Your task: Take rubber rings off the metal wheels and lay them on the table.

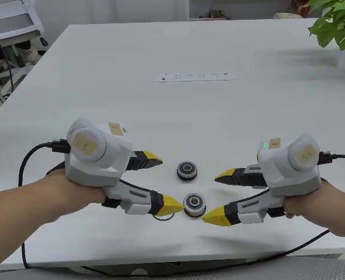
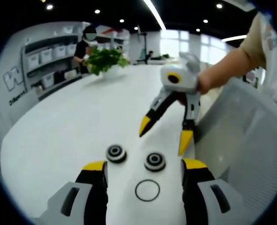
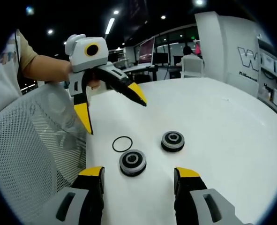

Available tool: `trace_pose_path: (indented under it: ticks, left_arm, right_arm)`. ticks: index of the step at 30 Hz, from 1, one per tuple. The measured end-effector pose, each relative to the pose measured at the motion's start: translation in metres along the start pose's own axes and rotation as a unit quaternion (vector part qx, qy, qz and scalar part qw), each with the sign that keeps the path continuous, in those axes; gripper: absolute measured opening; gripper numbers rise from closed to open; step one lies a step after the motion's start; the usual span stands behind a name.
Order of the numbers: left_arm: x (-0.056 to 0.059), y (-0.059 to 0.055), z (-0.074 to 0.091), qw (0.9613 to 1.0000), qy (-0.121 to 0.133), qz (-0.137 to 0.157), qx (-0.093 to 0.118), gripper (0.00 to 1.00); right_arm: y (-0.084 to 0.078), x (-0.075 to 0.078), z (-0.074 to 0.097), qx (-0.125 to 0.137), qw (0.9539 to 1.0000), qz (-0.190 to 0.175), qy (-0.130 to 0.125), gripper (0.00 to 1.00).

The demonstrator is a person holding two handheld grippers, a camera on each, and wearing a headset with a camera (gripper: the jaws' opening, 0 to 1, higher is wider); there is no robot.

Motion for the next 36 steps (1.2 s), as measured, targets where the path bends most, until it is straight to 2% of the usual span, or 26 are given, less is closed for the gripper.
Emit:
trace_pose_path:
  ticks: [12,20,27,36]
  left_arm:
    - [0.007,-0.004,-0.014,0.9999,-0.011,-0.002,-0.01,0.61]
    - [0.009,-0.009,-0.021,0.9997,-0.015,-0.002,-0.02,0.54]
    - [0.014,-0.011,-0.027,0.9995,-0.022,-0.001,-0.023,0.46]
    - [0.022,-0.012,-0.035,0.9992,-0.03,0.002,-0.028,0.39]
  right_arm:
    - [-0.009,0.002,-0.008,-0.001,1.0,0.004,0.004,0.46]
    - [-0.008,0.002,-0.012,0.012,0.9999,0.005,0.006,0.39]
    - [-0.008,0.001,-0.015,0.009,0.9999,0.009,0.009,0.32]
    - [-0.011,-0.001,-0.018,0.008,0.9999,0.007,0.011,0.21]
Point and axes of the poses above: the centre of the closed fingertips' face, and the gripper's own axes: z roughly backward along the fingers, x roughly to its right, y roughly out of its top, the point moved 8 cm from there along z, roughly backward along the fingers, and after that the axes turned 12 degrees about y, right-handed, at the moved point
